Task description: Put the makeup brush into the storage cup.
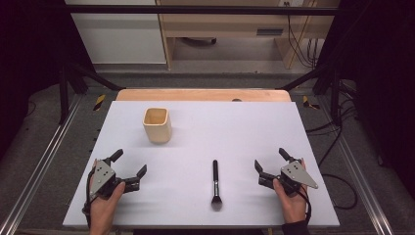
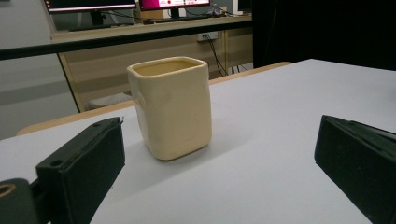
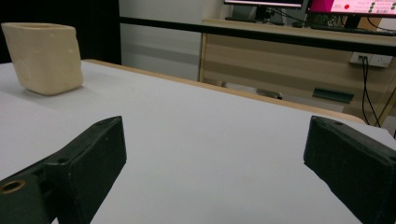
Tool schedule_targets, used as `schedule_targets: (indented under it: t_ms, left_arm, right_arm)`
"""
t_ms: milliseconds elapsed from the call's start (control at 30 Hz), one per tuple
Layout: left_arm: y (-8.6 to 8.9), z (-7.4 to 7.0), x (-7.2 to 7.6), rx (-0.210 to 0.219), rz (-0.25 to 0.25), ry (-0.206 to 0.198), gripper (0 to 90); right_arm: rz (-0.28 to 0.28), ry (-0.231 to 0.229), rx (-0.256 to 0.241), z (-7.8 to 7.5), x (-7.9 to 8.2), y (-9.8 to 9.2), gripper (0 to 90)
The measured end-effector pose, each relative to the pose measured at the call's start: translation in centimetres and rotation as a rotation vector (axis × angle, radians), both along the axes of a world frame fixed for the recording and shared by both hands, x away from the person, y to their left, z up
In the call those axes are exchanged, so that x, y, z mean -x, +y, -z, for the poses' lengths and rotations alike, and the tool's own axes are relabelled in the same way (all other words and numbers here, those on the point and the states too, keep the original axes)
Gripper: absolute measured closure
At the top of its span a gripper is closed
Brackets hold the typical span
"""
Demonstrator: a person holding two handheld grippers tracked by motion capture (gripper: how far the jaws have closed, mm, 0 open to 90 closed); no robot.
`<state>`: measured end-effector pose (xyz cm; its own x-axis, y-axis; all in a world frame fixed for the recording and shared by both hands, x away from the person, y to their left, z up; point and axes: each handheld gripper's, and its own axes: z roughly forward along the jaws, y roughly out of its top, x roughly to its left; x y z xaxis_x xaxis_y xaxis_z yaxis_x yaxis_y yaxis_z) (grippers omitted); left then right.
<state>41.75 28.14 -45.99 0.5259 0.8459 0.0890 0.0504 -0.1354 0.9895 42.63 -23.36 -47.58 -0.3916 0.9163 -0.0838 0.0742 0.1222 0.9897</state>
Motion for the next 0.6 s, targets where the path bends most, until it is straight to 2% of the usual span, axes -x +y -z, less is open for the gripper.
schedule_targets:
  t_ms: [200, 233, 300, 333, 367, 400, 467, 600]
  left_arm:
    - [0.2, 0.1, -0.1, 0.021, 0.013, 0.012, 1.4]
    - [0.2, 0.1, -0.1, 0.022, 0.014, 0.015, 1.4]
    - [0.2, 0.1, -0.2, 0.024, 0.019, 0.017, 1.4]
    - [0.3, 0.1, -0.3, 0.029, 0.025, 0.017, 1.4]
    - [0.3, 0.1, -0.3, 0.029, 0.025, 0.017, 1.3]
    - [0.3, 0.1, -0.3, 0.025, 0.027, 0.019, 1.2]
    - [0.3, 0.1, -0.4, 0.022, 0.027, 0.019, 1.3]
    - [0.4, 0.1, -0.4, 0.029, 0.026, 0.017, 1.2]
  right_arm:
    - [0.003, 0.03, 0.02, -0.2, -0.2, 0.1, 6.1]
    - [0.003, 0.056, 0.027, -0.5, -0.4, 0.2, 6.0]
    - [0.002, 0.066, 0.034, -0.6, -0.4, 0.3, 5.9]
    - [-0.001, 0.116, 0.048, -1.0, -0.5, 0.4, 5.0]
    - [-0.001, 0.116, 0.048, -1.0, -0.5, 0.4, 5.0]
    - [-0.001, 0.156, 0.066, -1.5, -0.7, 0.6, 4.8]
    - [-0.007, 0.18, 0.083, -2.0, -0.7, 0.8, 4.3]
    - [-0.022, 0.197, 0.119, -3.2, -0.7, 1.1, 4.7]
